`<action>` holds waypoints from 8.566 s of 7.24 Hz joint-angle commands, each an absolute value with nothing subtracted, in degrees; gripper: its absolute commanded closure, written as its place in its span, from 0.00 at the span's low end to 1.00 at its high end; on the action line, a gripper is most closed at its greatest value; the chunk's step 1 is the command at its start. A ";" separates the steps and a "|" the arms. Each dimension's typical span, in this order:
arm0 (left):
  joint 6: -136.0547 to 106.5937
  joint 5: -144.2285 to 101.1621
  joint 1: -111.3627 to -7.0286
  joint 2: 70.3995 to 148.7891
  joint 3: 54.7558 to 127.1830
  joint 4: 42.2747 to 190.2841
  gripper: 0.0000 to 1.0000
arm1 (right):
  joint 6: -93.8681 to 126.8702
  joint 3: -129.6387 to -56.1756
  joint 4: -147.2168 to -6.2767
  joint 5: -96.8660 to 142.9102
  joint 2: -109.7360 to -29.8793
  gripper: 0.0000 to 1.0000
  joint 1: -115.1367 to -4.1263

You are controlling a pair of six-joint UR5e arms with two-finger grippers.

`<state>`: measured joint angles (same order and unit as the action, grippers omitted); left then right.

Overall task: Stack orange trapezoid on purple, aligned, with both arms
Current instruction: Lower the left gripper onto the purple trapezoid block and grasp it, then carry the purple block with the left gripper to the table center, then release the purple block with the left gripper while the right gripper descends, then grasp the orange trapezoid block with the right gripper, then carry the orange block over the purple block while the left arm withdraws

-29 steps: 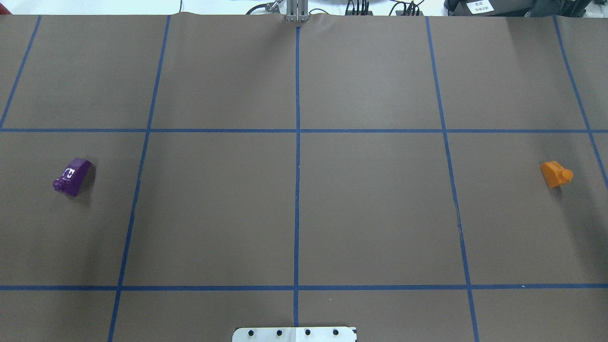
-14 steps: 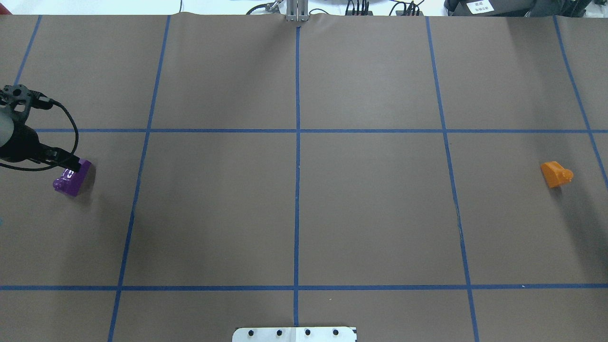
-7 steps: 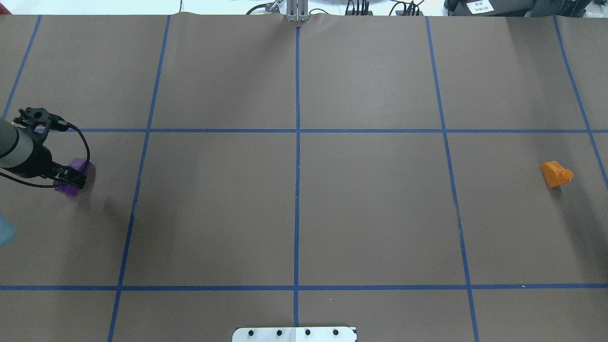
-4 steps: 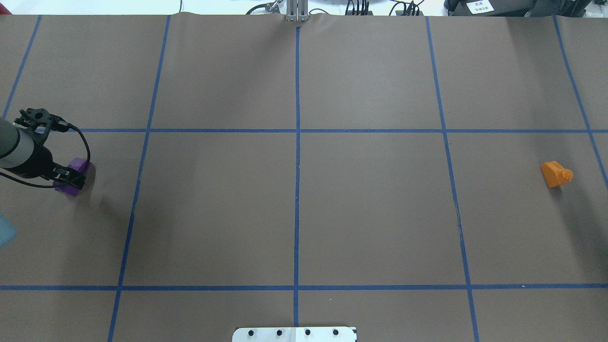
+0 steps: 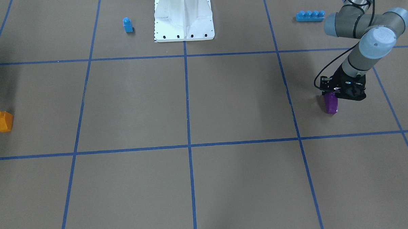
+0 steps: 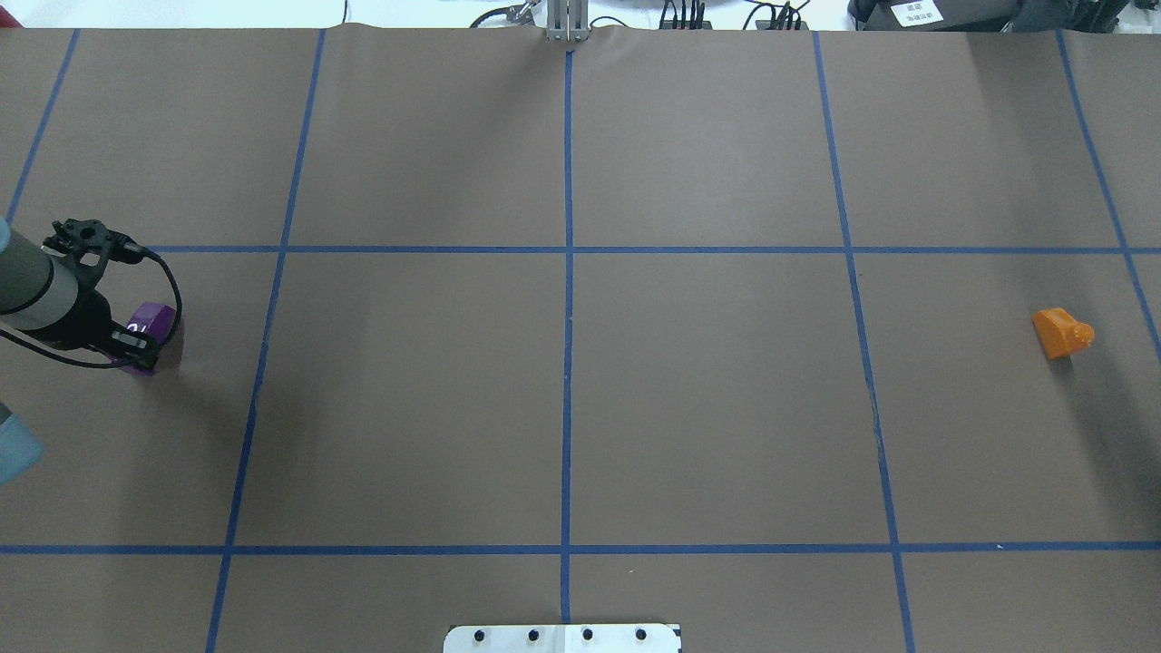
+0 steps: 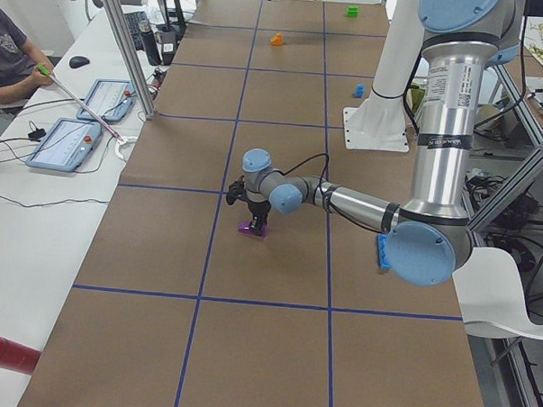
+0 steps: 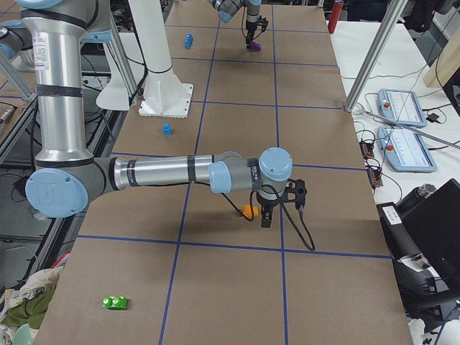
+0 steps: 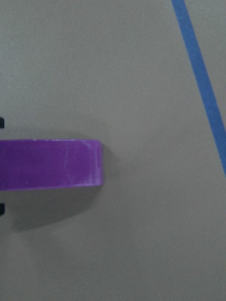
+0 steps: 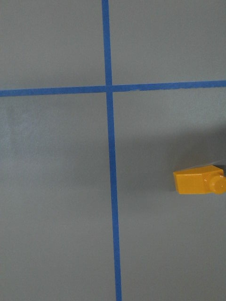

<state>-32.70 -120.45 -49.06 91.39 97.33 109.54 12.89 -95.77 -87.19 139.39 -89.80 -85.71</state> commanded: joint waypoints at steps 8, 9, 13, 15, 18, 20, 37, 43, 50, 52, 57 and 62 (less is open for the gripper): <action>-27.87 -111.54 -40.10 127.89 98.68 86.05 1.00 | 12.75 -95.98 -87.19 139.39 -89.30 0.00 -85.78; -27.86 -111.62 -38.25 136.50 89.56 86.22 1.00 | 12.83 -95.98 -87.19 139.39 -89.30 0.00 -85.69; -28.56 -111.53 -34.81 146.95 69.21 96.11 1.00 | 13.01 -95.97 -87.19 139.48 -89.30 0.00 -85.69; -27.95 -111.45 -34.10 146.95 67.41 97.03 1.00 | 13.01 -96.15 -87.19 139.48 -89.30 0.00 -85.69; -27.77 -111.45 -33.49 147.04 67.06 96.94 0.77 | 13.01 -96.07 -87.19 139.48 -89.30 0.00 -85.78; -28.30 -111.45 -32.44 147.83 66.97 96.94 0.75 | 13.01 -96.06 -87.19 139.48 -89.21 0.00 -85.78; -27.86 -116.89 -44.65 148.18 84.11 77.96 0.00 | 33.31 -88.70 -61.53 126.83 -92.56 0.00 -61.35; -27.86 -116.89 -44.56 146.51 85.08 78.40 0.00 | 32.52 -88.42 -61.61 127.26 -93.16 0.34 -61.08; -27.69 -116.89 -45.35 145.73 86.12 78.05 0.00 | 32.52 -90.95 -62.49 131.81 -92.11 1.00 -63.61; -22.80 -116.89 -47.88 141.26 89.63 76.65 0.00 | 34.09 -94.11 -71.39 135.26 -84.68 1.00 -67.32; 0.66 -118.20 -61.68 128.78 92.37 73.74 0.00 | 73.62 -84.44 -99.05 126.07 -40.44 1.00 -50.24; 9.23 -126.72 -70.56 116.84 94.03 74.09 0.00 | 102.93 -75.23 -98.09 114.37 -30.94 1.00 -36.32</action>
<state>9.14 -124.55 -68.89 120.25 92.89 73.95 94.38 -75.47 -98.20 117.02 -31.01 -38.91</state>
